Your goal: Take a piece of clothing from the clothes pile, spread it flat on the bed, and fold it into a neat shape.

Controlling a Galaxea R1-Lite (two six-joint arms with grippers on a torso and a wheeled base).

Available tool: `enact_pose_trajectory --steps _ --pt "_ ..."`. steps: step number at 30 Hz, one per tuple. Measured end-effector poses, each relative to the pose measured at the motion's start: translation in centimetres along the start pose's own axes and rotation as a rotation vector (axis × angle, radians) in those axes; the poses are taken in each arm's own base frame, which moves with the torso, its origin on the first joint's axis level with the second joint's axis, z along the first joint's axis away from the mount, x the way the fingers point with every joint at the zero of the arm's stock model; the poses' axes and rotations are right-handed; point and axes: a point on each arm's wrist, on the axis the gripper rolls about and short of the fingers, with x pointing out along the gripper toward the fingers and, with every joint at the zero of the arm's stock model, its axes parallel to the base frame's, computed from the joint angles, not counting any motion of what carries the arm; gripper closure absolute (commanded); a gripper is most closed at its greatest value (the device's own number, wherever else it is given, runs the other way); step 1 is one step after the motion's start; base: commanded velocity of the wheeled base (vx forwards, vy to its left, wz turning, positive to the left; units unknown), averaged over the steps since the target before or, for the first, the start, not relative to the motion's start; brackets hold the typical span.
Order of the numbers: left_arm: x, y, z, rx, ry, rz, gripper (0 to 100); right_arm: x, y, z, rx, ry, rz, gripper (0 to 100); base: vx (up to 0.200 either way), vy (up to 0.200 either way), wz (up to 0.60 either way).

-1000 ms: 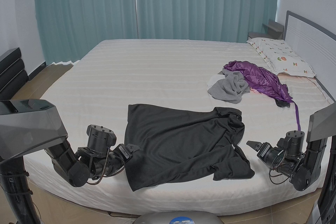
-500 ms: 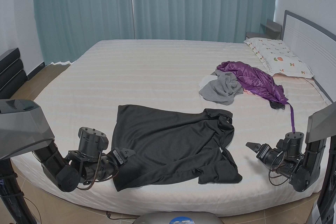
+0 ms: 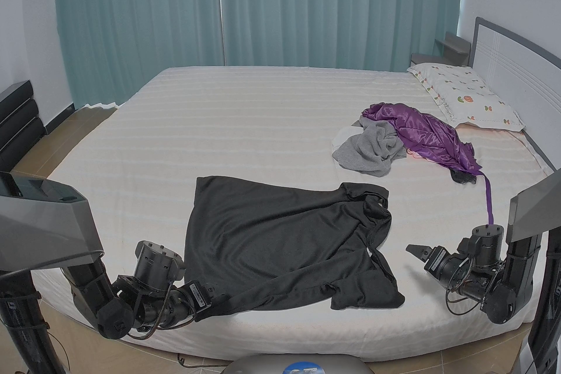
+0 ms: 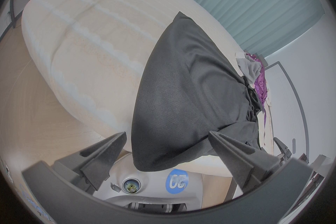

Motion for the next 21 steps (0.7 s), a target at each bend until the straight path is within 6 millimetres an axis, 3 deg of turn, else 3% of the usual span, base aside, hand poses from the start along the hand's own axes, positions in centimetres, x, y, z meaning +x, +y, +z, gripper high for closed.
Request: enact_pose_trajectory --steps 7,8,21 --pt "1.1 -0.1 -0.4 0.012 -0.012 -0.016 0 0.2 -0.2 -0.3 0.0 0.012 -0.011 0 0.0 0.0 0.0" --pt "1.2 -0.1 -0.5 0.013 -0.011 -0.014 100 0.2 -0.3 -0.3 0.0 0.013 -0.012 0 0.0 0.0 0.0" --pt "0.7 0.1 0.1 0.008 -0.059 -0.018 100 0.5 -0.2 -1.1 -0.012 0.039 -0.018 0 0.0 0.0 0.0"
